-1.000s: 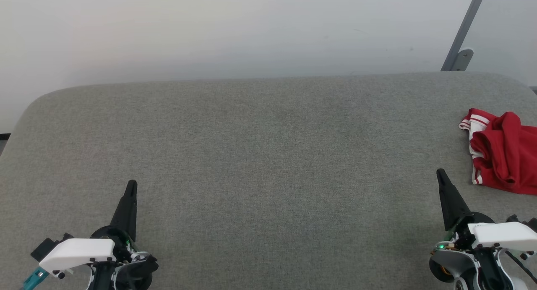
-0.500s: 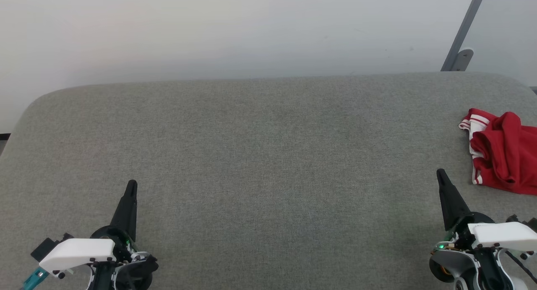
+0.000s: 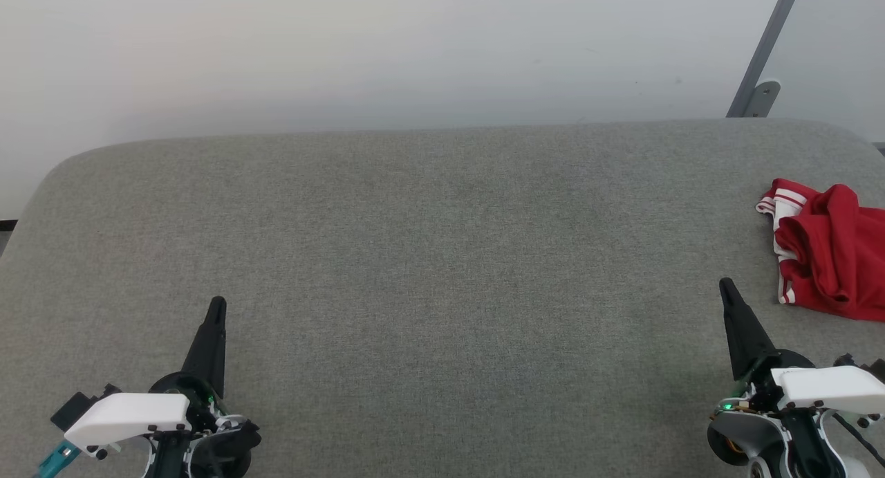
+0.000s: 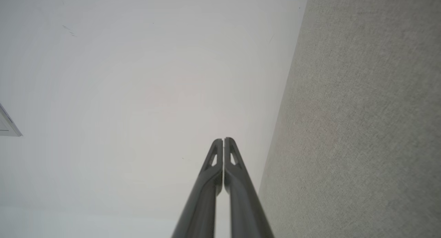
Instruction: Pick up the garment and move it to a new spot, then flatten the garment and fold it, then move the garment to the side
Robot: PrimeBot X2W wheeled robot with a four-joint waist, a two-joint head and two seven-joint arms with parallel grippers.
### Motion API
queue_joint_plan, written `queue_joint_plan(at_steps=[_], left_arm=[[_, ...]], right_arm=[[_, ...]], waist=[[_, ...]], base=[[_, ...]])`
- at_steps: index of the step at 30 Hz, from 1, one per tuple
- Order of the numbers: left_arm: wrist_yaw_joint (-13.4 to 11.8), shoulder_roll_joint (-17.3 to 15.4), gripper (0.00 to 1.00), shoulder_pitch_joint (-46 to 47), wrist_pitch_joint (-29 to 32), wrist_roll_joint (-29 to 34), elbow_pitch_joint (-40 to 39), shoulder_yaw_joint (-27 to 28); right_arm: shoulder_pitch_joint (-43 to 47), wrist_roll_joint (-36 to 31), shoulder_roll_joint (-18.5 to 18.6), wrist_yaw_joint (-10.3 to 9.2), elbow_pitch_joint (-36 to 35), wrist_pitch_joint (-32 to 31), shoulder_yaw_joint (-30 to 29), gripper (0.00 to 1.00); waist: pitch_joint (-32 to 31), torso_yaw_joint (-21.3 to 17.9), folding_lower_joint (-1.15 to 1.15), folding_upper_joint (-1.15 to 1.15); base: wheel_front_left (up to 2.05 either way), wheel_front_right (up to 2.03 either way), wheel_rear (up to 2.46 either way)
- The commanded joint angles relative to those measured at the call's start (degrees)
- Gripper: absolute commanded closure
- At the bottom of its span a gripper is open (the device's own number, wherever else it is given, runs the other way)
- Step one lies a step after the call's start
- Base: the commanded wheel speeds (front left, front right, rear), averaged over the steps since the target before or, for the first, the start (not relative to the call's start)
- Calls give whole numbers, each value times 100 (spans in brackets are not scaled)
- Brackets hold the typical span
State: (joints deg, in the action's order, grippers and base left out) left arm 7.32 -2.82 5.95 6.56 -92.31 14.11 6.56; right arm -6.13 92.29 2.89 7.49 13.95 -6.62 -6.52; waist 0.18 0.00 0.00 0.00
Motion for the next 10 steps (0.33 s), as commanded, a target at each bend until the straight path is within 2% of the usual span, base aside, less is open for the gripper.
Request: queue_joint_plan(at_steps=[1, 10], left_arm=[[31, -5, 100, 68, 15, -18, -1, -9], [31, -6, 100, 68, 15, -18, -1, -8]], right_arm=[[-27, 23, -9, 0, 17, -5, -2, 100], [-27, 23, -9, 0, 17, -4, -2, 100]], waist=[[0, 0, 0, 0], [0, 0, 0, 0]], base=[[0, 0, 0], [0, 0, 0]])
